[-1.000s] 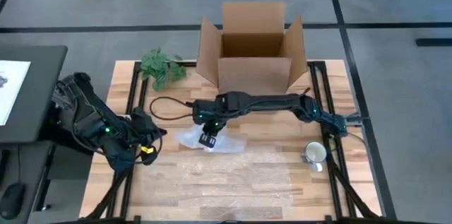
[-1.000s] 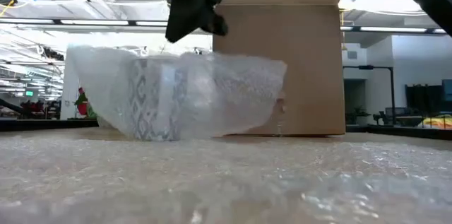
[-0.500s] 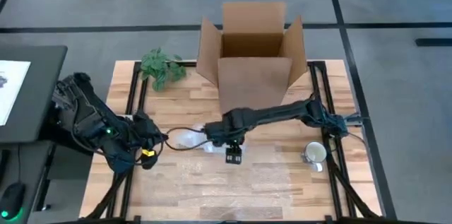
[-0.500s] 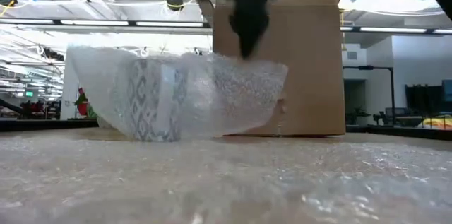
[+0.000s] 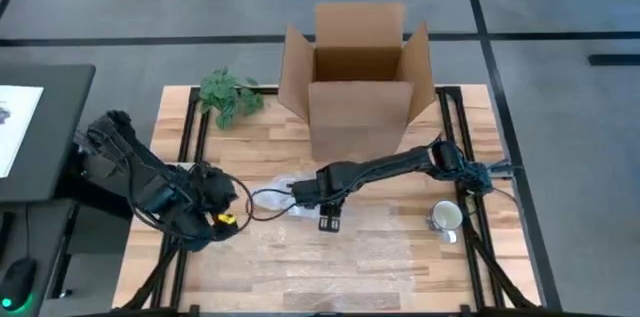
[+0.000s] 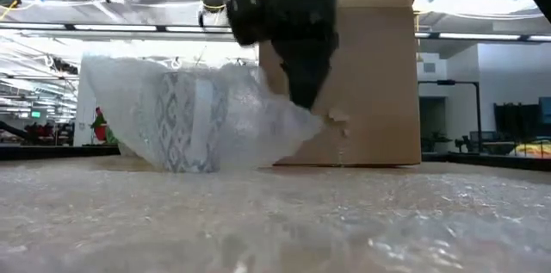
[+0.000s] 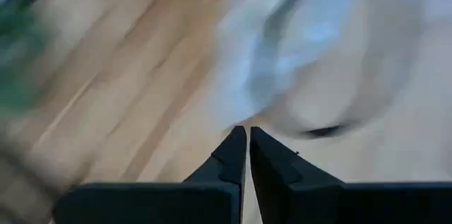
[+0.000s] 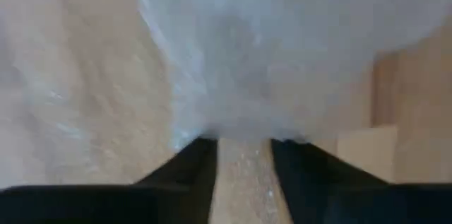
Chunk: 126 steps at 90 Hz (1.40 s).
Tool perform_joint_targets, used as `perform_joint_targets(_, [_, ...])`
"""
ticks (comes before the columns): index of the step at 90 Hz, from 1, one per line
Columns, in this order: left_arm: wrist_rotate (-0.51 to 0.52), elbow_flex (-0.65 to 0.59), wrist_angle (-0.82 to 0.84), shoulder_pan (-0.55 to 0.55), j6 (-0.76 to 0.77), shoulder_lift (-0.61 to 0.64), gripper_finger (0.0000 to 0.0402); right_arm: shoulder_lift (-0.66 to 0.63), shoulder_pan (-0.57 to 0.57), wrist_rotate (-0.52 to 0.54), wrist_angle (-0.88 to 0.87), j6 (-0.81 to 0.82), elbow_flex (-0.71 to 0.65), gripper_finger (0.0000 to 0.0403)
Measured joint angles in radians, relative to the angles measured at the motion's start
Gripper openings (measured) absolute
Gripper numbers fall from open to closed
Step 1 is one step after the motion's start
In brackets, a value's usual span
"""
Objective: Wrap mug
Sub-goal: Wrap the white mug with bubble wrap
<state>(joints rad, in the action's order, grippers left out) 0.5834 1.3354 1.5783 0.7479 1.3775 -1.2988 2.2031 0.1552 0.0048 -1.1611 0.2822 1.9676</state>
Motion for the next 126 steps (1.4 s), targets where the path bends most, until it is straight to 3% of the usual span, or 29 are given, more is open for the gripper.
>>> perform_joint_targets(5, [-0.023, -0.007, -0.012, -0.018, 0.010, -0.020, 0.0000, -0.011, -0.004, 0.000, -0.001, 0.000, 0.015, 0.0026])
perform_joint_targets(10, [-0.038, -0.026, -0.039, -0.036, -0.007, -0.025, 0.0000, -0.012, -0.011, 0.000, 0.005, 0.006, 0.033, 0.0011])
perform_joint_targets(38, [-0.112, -0.175, -0.109, -0.063, -0.050, -0.026, 0.0000, -0.009, -0.046, -0.010, 0.078, 0.050, 0.086, 0.0001])
perform_joint_targets(59, [-0.118, -0.282, -0.309, -0.069, -0.113, -0.023, 0.0000, -0.058, -0.052, -0.021, 0.077, 0.050, 0.089, 0.0000])
perform_joint_targets(87, [-0.110, -0.308, -0.407, -0.082, -0.173, -0.023, 0.0000, -0.077, -0.066, -0.010, 0.208, 0.081, 0.089, 0.0000])
perform_joint_targets(100, [-0.110, -0.308, -0.413, -0.089, -0.188, -0.024, 0.0000, -0.102, -0.054, -0.060, 0.144, 0.133, 0.089, 0.0000])
perform_joint_targets(111, [-0.109, -0.308, -0.421, -0.089, -0.189, -0.024, 0.0000, -0.124, -0.021, -0.117, -0.021, 0.160, 0.091, 0.0022])
perform_joint_targets(126, [-0.110, -0.308, -0.424, -0.089, -0.192, -0.024, 0.0000, -0.117, 0.018, -0.163, -0.070, 0.201, -0.059, 0.0107])
